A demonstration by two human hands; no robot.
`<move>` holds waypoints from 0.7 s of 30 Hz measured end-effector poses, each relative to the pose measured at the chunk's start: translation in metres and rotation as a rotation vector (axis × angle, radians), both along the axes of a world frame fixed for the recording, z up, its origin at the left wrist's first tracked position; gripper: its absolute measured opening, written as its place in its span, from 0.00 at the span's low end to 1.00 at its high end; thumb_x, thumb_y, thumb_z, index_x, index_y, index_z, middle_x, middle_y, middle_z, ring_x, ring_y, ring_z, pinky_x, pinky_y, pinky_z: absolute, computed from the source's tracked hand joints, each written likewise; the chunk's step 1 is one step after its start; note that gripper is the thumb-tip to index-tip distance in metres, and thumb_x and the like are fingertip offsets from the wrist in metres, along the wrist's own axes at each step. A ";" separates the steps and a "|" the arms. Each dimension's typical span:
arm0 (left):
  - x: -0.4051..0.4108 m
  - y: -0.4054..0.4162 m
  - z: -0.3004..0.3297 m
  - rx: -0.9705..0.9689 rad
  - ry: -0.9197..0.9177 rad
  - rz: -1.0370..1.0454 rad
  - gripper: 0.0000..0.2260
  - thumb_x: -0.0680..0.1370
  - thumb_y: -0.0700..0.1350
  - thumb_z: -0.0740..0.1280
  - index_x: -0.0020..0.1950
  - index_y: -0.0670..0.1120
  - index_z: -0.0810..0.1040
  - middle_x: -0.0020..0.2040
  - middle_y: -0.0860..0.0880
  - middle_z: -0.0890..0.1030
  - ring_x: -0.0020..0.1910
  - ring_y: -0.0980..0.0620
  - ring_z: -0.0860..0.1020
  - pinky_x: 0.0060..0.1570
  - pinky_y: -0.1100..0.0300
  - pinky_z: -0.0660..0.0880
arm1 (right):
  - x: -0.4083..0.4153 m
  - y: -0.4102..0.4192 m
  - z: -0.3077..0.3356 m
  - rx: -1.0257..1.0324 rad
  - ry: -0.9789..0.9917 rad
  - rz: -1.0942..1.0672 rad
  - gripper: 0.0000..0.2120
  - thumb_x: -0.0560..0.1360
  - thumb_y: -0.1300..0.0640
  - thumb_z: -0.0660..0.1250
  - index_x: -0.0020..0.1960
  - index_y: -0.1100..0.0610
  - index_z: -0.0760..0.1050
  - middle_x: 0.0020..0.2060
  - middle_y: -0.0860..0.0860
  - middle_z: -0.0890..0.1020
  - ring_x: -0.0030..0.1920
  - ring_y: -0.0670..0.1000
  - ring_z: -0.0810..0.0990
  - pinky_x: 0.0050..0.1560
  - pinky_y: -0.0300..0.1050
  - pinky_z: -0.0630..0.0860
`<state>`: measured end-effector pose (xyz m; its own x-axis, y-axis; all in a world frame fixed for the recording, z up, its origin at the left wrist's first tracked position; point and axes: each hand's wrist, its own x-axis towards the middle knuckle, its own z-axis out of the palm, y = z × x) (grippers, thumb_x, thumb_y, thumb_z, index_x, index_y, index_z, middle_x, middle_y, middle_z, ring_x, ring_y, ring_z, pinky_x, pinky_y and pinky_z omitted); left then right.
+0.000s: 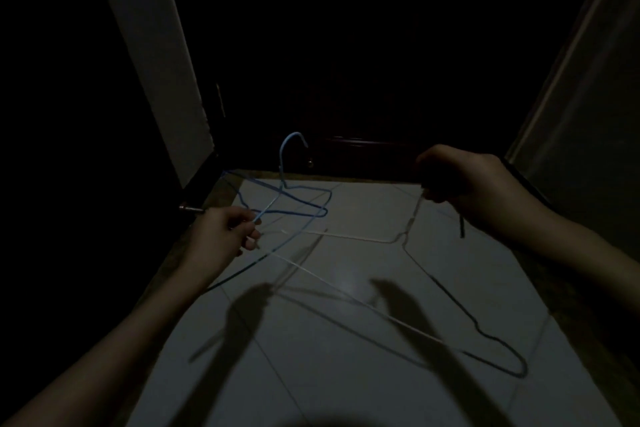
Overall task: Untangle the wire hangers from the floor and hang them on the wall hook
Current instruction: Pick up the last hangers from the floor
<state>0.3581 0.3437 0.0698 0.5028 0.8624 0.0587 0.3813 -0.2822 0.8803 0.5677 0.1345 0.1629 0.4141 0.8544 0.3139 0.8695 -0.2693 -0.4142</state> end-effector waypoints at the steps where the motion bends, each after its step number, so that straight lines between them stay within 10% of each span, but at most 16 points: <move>1: 0.000 0.000 -0.001 -0.002 0.015 -0.002 0.06 0.79 0.34 0.60 0.48 0.42 0.75 0.35 0.47 0.78 0.26 0.57 0.75 0.24 0.68 0.68 | 0.000 -0.001 -0.001 0.002 0.001 0.005 0.24 0.70 0.79 0.58 0.61 0.61 0.72 0.47 0.55 0.78 0.47 0.52 0.79 0.48 0.44 0.76; 21: 0.026 -0.042 0.008 -0.358 0.031 -0.433 0.09 0.80 0.35 0.60 0.46 0.42 0.78 0.37 0.49 0.84 0.35 0.56 0.81 0.39 0.62 0.78 | -0.023 0.026 -0.005 0.130 0.188 0.152 0.09 0.72 0.66 0.68 0.45 0.53 0.74 0.37 0.48 0.80 0.39 0.40 0.79 0.38 0.26 0.71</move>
